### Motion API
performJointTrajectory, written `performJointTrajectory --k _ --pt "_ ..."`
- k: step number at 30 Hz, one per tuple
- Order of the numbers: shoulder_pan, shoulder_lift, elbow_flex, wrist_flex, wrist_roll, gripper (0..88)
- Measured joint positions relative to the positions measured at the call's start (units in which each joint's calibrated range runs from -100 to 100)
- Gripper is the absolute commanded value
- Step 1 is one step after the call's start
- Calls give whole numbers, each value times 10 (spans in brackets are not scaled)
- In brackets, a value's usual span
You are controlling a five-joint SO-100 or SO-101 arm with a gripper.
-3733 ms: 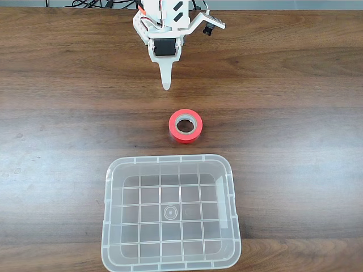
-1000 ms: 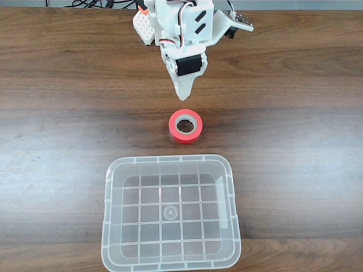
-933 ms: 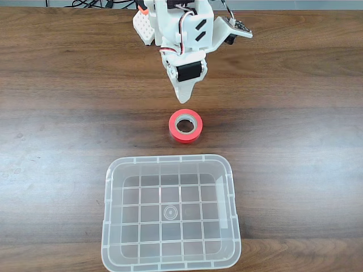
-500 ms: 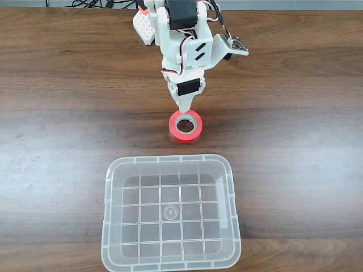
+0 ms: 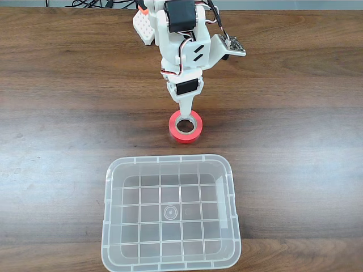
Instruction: Grab the tape and place it in the box.
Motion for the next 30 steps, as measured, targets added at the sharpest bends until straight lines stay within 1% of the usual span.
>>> performJointTrajectory --k 4,13,14,17,19,30 --pt "0 23 13 0 0 163" --pt "0 81 13 -47 0 161" --pt "0 82 13 -48 0 152" --pt "0 89 13 -49 0 64" --pt "0 89 13 -51 0 24" --pt "0 89 12 -52 1 13"
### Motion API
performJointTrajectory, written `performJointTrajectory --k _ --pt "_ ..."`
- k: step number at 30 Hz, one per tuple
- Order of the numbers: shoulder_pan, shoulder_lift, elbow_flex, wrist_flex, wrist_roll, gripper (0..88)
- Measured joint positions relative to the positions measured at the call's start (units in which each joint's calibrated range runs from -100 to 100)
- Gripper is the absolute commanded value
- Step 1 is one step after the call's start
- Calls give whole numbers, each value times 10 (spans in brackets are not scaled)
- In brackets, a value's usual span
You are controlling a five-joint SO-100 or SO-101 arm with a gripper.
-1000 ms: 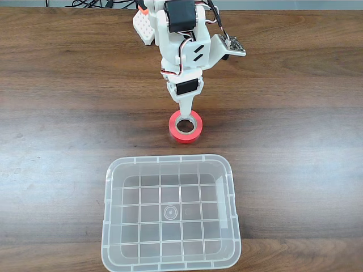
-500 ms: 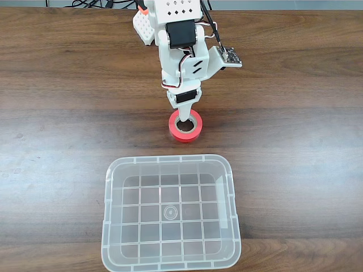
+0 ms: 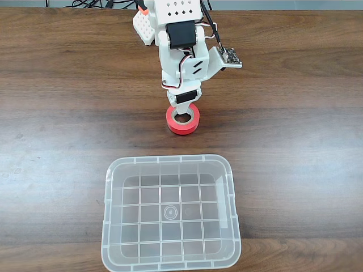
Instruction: Grab the tape and place it in the box.
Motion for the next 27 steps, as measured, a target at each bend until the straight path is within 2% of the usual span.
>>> performJointTrajectory --k 5,20,27 --pt "0 1 -6 10 0 16" --pt "0 -132 -197 257 -5 17" --pt "2 -152 -199 271 -5 17"
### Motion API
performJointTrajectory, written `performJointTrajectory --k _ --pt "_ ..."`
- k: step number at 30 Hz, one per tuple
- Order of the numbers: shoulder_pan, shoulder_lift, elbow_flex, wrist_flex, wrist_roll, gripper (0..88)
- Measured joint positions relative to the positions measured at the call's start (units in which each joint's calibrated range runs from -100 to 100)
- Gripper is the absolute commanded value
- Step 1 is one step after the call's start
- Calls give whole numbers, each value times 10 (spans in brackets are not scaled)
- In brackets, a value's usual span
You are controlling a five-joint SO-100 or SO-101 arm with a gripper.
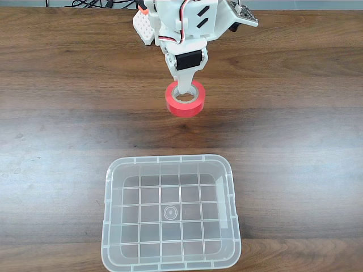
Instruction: Grab the tape and place it in the box.
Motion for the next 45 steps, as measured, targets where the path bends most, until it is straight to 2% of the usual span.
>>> performJointTrajectory --k 13,35,37,40,45 --pt "64 30 -177 7 5 17" --pt "69 580 -736 7 6 19" --pt "69 601 -755 7 6 48" --pt "69 619 -770 7 6 141" --pt "69 625 -780 7 6 160"
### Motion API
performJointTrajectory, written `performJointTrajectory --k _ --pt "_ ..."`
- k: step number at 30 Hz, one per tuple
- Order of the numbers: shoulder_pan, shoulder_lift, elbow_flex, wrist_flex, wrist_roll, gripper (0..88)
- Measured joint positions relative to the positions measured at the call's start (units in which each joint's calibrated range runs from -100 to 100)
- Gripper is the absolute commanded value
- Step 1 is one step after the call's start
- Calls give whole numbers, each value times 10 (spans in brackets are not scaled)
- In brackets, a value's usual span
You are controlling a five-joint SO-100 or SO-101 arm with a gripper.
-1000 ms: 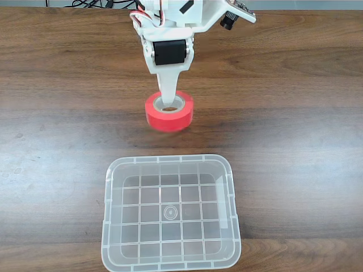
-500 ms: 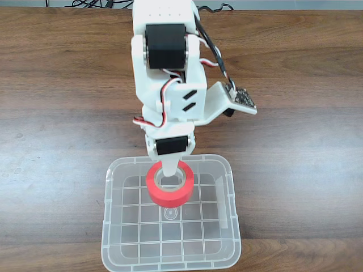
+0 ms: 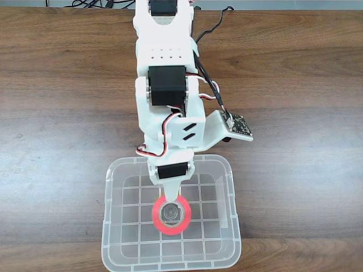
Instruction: Grab the tape and place it in the box.
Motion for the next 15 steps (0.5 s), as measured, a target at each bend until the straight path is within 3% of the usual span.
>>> performJointTrajectory --k 15 --pt "0 0 -4 0 1 160"
